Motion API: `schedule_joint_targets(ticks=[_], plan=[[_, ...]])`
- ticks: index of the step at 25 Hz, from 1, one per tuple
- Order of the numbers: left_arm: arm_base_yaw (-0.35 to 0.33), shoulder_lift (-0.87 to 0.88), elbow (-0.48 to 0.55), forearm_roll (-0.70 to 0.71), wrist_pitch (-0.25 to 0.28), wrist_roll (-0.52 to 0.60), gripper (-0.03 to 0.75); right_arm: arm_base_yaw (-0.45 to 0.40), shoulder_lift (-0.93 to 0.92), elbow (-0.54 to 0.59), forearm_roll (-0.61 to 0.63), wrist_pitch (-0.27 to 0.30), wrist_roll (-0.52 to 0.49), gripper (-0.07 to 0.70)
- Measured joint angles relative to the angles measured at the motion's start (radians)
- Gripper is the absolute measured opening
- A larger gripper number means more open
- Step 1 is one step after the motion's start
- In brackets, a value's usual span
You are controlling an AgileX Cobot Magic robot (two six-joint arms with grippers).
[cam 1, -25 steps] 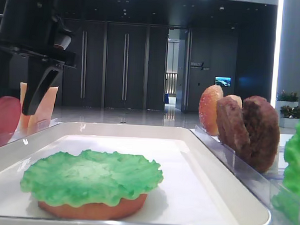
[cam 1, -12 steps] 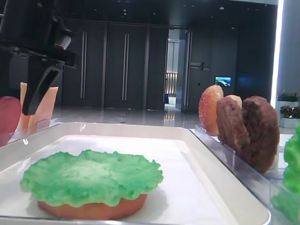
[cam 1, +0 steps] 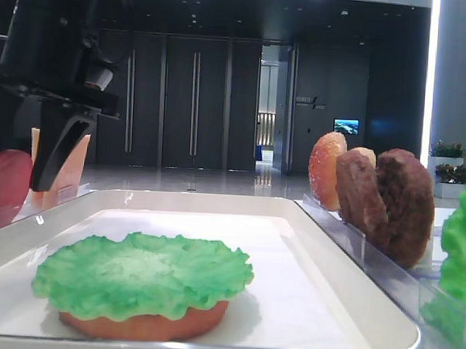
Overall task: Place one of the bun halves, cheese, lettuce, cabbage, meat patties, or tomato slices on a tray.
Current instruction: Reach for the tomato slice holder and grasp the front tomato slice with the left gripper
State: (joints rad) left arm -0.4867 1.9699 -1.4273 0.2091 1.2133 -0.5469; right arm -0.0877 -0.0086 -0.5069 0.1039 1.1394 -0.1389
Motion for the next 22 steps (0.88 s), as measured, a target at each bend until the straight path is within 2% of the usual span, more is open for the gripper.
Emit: schedule_joint_targets(ticks=[18, 22], plan=[[0.000, 0.000, 0.000, 0.019, 0.002, 0.013, 0.066, 0.000, 0.000, 0.000, 0.000, 0.000, 0.000, 0.501], [0.000, 0.000, -0.001, 0.019, 0.003, 0.029, 0.060, 0.000, 0.000, 0.000, 0.000, 0.000, 0.000, 0.501]])
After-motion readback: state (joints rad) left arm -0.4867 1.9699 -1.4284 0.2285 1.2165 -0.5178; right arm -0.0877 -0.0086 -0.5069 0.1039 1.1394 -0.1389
